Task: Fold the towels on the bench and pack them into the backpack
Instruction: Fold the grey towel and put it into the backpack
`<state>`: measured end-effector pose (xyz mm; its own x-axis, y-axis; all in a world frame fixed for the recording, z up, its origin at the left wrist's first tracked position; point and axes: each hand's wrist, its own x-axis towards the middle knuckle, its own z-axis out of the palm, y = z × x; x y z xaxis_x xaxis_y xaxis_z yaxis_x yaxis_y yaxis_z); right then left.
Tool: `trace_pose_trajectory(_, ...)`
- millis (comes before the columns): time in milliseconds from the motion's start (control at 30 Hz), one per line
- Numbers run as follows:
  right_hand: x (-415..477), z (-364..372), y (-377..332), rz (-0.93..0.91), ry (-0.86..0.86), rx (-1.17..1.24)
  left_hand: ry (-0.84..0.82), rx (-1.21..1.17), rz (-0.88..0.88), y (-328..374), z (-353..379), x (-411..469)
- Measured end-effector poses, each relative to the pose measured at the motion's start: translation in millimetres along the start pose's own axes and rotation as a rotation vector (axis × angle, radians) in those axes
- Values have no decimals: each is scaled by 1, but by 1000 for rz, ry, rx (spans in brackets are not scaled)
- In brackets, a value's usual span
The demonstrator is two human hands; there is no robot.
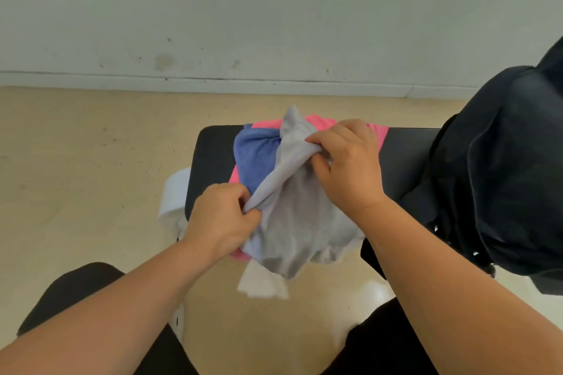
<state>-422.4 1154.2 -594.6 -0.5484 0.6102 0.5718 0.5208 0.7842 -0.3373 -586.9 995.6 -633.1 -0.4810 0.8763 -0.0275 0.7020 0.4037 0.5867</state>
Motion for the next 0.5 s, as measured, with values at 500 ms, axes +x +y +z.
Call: trace_pose_trajectory(500,-1,-138,-74,129,-610,354,-72,-620,227,94,-122,-47)
